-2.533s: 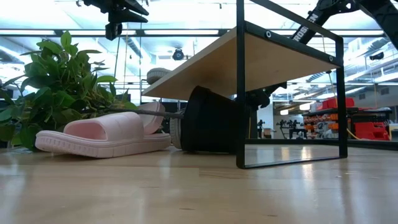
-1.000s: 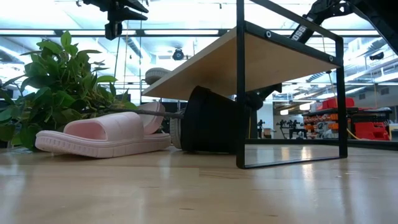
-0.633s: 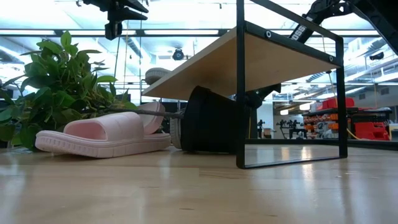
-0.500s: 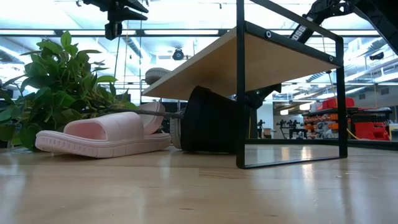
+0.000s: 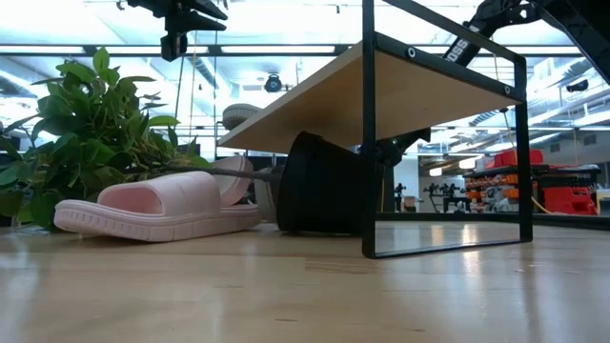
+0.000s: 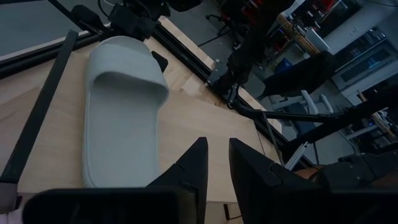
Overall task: Pick and place slides into the shelf
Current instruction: Put the gray slide on the shelf
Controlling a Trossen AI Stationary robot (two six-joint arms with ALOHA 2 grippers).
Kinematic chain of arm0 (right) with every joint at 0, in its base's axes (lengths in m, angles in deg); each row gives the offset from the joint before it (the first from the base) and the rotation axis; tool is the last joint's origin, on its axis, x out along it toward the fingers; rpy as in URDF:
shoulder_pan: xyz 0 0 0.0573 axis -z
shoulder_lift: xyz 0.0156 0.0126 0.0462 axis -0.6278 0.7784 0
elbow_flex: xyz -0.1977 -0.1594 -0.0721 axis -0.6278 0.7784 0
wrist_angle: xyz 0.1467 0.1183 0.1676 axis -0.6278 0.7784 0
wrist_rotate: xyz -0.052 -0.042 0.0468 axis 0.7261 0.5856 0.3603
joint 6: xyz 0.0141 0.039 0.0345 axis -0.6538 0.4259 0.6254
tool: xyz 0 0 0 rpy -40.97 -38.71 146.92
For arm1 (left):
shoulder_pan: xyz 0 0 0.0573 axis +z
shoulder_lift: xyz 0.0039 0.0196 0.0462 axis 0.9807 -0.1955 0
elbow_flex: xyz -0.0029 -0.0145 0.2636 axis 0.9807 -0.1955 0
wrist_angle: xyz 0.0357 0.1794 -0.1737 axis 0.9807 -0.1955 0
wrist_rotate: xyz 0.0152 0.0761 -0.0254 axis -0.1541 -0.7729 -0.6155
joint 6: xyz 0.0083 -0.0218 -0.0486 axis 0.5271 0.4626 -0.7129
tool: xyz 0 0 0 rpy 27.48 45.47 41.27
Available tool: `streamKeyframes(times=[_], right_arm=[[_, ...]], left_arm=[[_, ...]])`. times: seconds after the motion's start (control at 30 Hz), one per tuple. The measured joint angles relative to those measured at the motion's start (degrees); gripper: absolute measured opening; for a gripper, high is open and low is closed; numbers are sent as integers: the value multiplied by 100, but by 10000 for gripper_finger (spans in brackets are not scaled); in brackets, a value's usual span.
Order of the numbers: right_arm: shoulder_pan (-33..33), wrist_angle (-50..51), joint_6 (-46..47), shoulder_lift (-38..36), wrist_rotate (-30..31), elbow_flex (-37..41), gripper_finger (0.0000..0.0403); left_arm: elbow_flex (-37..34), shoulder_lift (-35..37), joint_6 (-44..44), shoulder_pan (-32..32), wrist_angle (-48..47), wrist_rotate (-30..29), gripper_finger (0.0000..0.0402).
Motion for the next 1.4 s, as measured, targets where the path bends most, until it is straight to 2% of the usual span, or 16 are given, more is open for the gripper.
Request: streamKeyframes(times=[0.3,0.7,0.97,1.13,1.4], right_arm=[[245,1014,33,-60,446,-7,16],[778,2145,94,-640,2026,-4,15],[1067,2711,274,-1556,3024,4,14],[1248,3153,407,-2323,3274,4,14],[1363,3978,604,-3471,3583,4,14]], left_arm=[[0,0,46,2,1,-1,69],[0,0,94,1,2,-2,72],[0,0,459,2,5,-2,64],[0,0,482,2,10,-2,69],[0,-2,1128,0,339,-3,69]])
